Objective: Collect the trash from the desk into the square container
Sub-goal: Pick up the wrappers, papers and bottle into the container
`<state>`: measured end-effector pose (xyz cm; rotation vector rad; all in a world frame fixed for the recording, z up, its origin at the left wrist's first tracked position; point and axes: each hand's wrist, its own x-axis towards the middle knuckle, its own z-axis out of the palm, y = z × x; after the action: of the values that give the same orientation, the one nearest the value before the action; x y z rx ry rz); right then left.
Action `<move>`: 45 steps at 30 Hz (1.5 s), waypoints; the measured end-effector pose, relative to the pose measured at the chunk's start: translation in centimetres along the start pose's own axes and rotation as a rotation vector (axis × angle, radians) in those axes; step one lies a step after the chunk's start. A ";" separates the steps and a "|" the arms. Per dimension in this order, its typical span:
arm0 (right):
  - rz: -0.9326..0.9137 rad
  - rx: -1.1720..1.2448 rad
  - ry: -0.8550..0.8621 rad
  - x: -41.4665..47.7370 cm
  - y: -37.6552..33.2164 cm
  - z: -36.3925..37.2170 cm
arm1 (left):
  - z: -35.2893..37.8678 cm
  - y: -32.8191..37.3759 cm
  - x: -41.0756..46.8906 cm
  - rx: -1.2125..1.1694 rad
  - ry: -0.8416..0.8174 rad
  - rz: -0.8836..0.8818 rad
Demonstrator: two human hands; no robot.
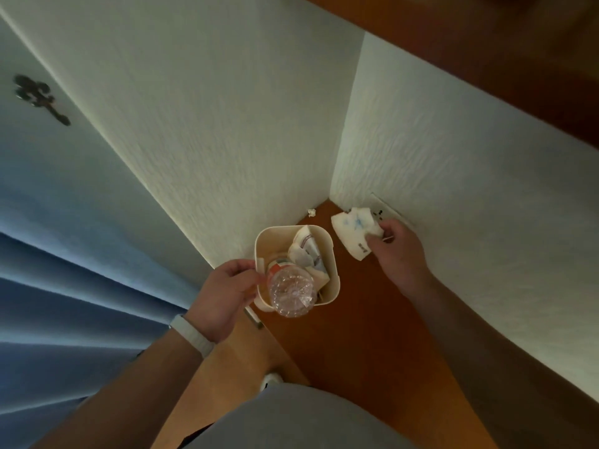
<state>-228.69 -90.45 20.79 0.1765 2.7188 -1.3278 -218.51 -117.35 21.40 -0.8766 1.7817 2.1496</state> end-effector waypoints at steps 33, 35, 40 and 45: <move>-0.610 -0.351 -0.331 -3.5 -9.4 2.3 | -2.8 -0.7 -2.5 -0.083 -0.024 -0.024; -0.554 -0.379 -0.284 -2.4 -7.9 1.8 | -3.3 -1.1 -2.4 -0.071 -0.028 -0.016; -0.352 -0.491 -0.278 0.9 -1.8 2.7 | -3.5 -1.9 -2.5 -0.114 -0.001 0.007; -0.267 -0.591 -0.364 3.1 3.2 5.6 | -3.6 -3.3 -2.4 -0.132 0.088 -0.059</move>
<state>-231.02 -92.74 14.42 -0.4439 2.7222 -0.4725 -213.80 -119.43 19.75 -1.0570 1.6451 2.2444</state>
